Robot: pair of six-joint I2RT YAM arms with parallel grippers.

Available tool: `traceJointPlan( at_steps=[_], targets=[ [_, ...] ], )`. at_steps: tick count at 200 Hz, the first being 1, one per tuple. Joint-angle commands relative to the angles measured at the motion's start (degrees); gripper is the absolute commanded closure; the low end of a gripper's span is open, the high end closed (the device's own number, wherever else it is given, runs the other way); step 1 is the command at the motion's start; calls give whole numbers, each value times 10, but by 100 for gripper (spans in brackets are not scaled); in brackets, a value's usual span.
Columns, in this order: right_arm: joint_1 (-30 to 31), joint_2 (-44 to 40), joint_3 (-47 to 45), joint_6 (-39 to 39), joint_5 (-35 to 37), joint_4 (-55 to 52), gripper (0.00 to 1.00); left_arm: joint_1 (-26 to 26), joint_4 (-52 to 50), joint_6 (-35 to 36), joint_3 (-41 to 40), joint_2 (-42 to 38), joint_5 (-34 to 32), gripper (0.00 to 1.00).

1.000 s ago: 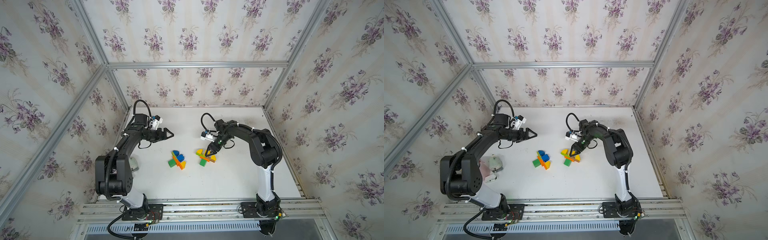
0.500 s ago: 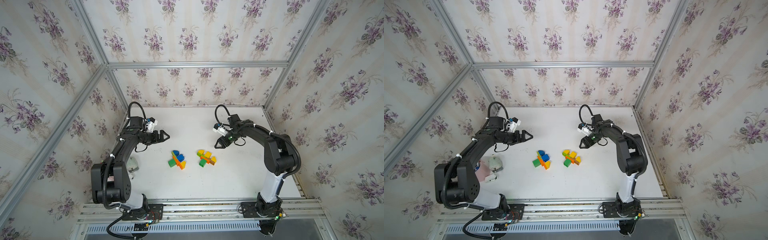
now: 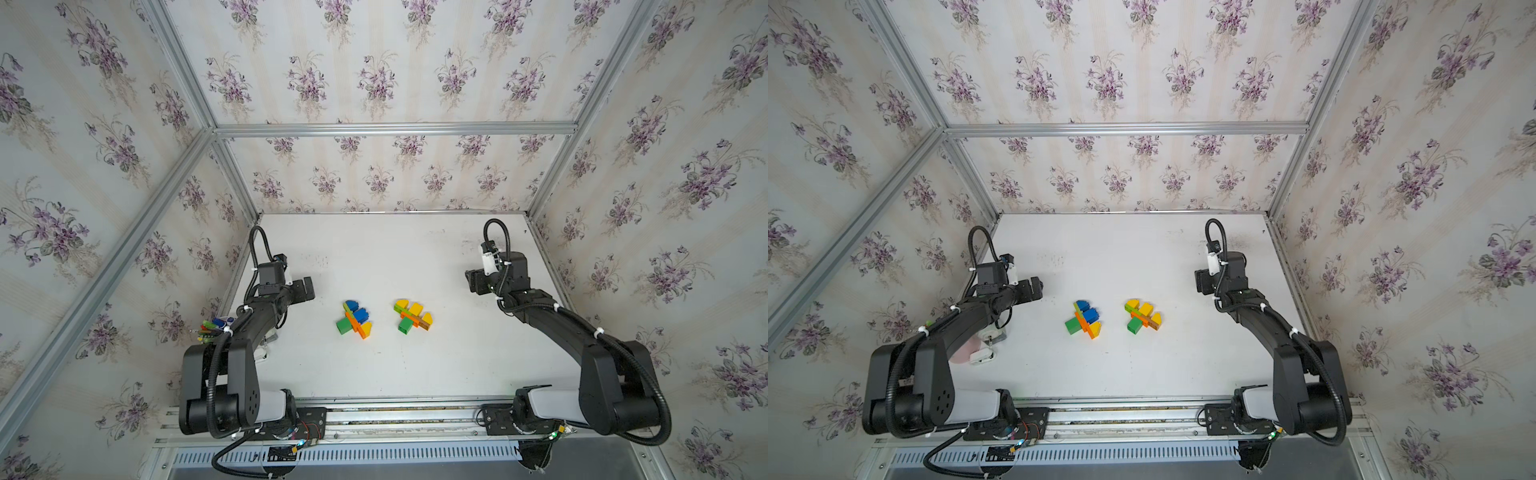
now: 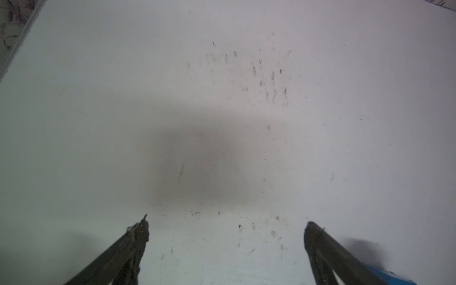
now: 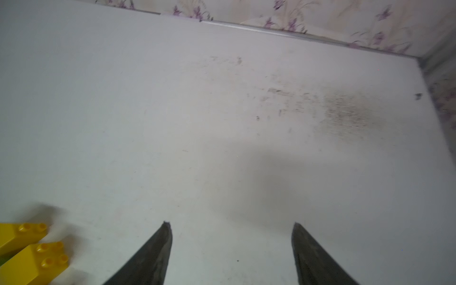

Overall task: Assemble a fork with lego
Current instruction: Reset both arms

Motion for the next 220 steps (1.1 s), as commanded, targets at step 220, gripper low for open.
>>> traceJointPlan(
  at_steps=[220],
  targets=[
    [-52,148,-219,57,49,598,0,-88,375,56,-103,52,-117,0]
  ],
)
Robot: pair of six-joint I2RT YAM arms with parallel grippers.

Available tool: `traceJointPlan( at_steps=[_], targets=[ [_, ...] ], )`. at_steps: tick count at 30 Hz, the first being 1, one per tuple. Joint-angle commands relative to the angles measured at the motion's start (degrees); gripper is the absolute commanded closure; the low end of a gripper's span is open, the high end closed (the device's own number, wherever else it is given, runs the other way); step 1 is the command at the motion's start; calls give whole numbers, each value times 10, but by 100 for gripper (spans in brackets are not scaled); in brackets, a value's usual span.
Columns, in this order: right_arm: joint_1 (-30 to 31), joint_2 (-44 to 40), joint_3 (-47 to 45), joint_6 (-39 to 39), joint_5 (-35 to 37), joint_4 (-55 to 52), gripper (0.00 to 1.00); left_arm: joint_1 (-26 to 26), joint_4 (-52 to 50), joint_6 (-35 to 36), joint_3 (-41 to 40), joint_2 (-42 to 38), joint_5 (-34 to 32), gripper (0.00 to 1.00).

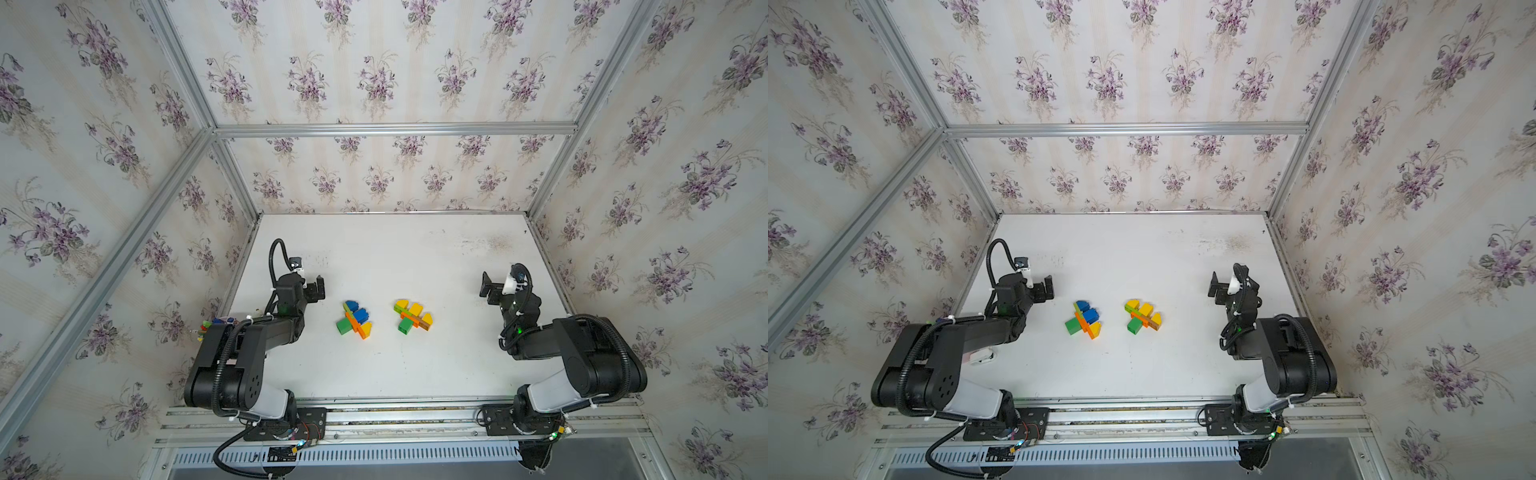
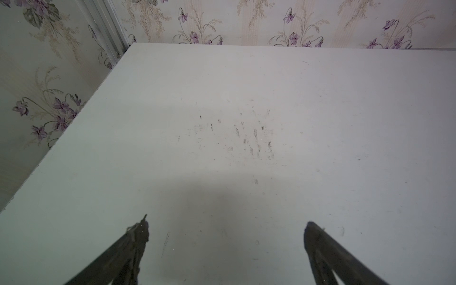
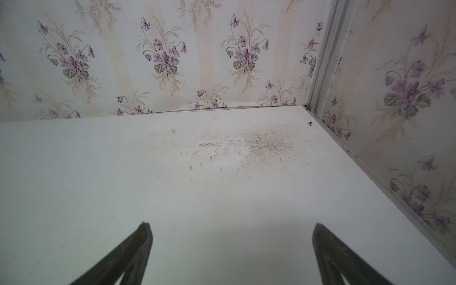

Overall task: Assemble a fork with lego
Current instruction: Reset both arms

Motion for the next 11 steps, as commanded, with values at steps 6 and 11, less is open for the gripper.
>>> traceJointPlan(
  at_steps=[6,11],
  targets=[
    [-1,5,8,9,-4,5,0,1,21,-1,1,-2,-5,0],
    [-1,-3,3,8,-4,6,0,1,21,-1,1,-2,-5,0]
  ],
)
